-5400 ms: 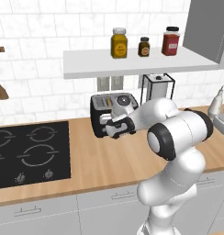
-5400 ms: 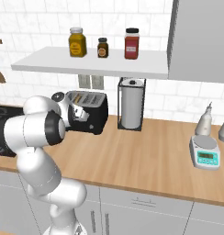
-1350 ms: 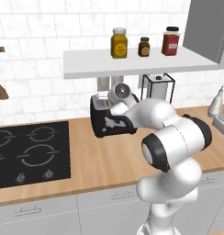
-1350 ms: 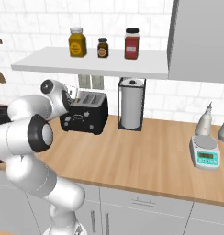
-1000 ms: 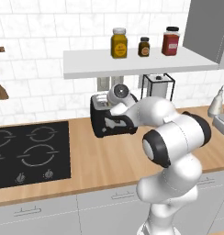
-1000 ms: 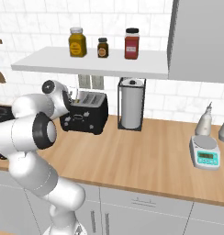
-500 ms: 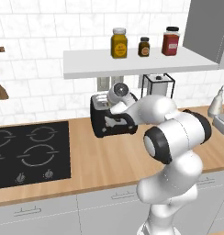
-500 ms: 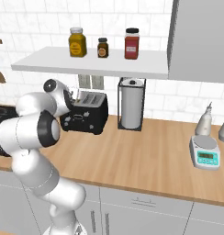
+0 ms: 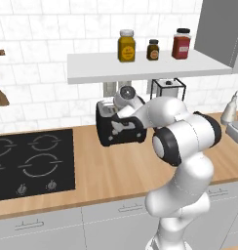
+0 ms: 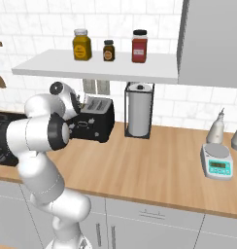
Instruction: Start the toaster. Once the lever pops up, take the bread to the plate on the dining counter.
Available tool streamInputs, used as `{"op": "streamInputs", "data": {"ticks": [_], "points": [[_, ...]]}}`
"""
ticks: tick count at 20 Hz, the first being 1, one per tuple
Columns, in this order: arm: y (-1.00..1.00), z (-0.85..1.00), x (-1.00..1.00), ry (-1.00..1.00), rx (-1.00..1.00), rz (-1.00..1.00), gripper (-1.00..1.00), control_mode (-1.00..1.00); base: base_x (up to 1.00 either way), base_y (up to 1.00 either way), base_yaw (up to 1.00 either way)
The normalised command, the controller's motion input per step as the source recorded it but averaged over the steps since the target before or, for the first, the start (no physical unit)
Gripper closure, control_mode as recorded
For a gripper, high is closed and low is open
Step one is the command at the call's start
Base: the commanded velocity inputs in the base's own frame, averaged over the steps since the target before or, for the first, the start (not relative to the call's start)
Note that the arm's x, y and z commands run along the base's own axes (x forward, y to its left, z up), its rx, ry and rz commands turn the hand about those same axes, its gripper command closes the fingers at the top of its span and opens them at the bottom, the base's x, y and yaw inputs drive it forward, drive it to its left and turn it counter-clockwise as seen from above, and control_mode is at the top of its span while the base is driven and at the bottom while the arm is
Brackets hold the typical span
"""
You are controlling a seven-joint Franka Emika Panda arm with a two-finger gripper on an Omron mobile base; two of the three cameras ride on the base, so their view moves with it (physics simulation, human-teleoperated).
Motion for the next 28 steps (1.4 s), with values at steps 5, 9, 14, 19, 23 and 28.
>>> {"op": "streamInputs", "data": {"ticks": [5, 9, 14, 19, 23, 28], "points": [[0.00, -0.22, 0.00, 0.00, 0.00, 0.00, -1.00, -1.00, 0.00, 0.00, 0.00], [0.00, -0.19, 0.00, 0.00, 0.00, 0.00, -1.00, -1.00, 0.00, 0.00, 0.00], [0.00, -0.12, 0.00, 0.00, 0.00, 0.00, -1.00, -1.00, 0.00, 0.00, 0.00], [0.01, -0.03, 0.03, 0.01, 0.00, 0.00, -1.00, -1.00, 0.00, 0.00, 0.00], [0.01, 0.00, 0.03, 0.00, 0.00, 0.00, -1.00, -1.00, 0.00, 0.00, 0.00], [0.00, 0.00, 0.06, 0.00, 0.00, 0.00, -1.00, -1.00, 0.00, 0.00, 0.00]]}}
